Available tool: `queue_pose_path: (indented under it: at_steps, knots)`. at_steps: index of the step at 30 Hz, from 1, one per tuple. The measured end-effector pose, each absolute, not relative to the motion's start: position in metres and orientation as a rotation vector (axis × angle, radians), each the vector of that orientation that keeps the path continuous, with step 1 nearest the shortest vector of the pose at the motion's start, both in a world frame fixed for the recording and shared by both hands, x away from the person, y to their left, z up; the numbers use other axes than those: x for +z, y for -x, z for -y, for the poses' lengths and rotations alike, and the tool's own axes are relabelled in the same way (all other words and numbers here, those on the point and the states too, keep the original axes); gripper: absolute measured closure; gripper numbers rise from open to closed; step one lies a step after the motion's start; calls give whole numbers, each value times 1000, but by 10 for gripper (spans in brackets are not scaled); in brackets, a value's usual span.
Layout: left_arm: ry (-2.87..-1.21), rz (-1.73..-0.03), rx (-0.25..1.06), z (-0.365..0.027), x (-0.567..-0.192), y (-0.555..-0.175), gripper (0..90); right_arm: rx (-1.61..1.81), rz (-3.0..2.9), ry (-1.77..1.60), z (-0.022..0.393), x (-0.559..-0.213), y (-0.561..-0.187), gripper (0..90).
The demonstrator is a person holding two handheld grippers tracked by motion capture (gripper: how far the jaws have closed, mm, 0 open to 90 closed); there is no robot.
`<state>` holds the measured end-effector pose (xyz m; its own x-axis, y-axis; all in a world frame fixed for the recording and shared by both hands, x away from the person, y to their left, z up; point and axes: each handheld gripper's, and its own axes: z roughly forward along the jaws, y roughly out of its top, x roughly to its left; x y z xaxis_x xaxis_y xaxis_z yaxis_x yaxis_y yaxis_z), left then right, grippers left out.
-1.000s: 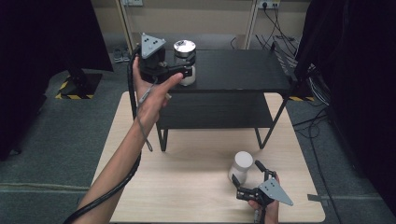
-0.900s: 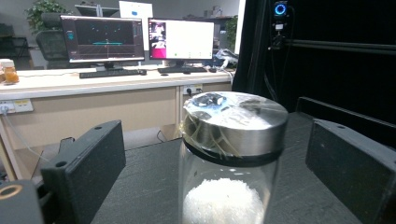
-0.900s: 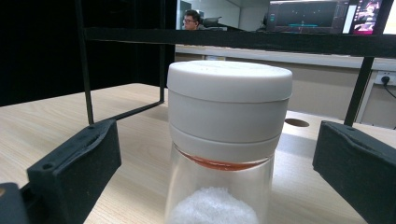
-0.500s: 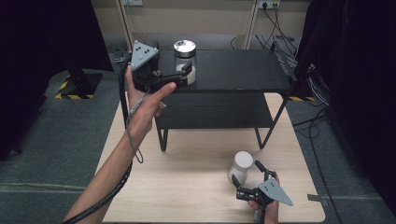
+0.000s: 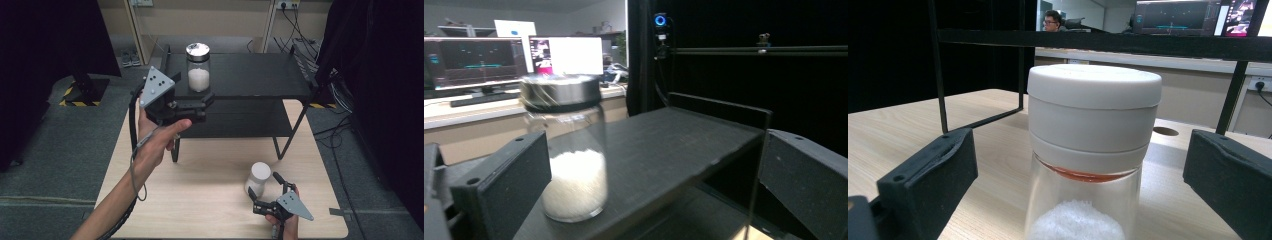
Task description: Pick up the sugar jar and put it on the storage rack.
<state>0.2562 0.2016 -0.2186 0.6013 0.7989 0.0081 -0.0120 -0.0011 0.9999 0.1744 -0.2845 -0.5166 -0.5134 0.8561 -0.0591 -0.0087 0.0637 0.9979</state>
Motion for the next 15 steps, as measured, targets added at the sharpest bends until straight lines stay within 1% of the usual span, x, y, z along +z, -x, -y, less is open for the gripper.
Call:
queue_pose_path:
  at_steps: [6, 15]
  knots:
    - [-1446, -692, 695, -205, -234, -250, 0, 1537, -1630, -863, 285, -517, -174, 9]
    - [-1453, -677, 675, -206, -257, -245, 0, 1538, -1632, -865, 284, -517, -174, 10]
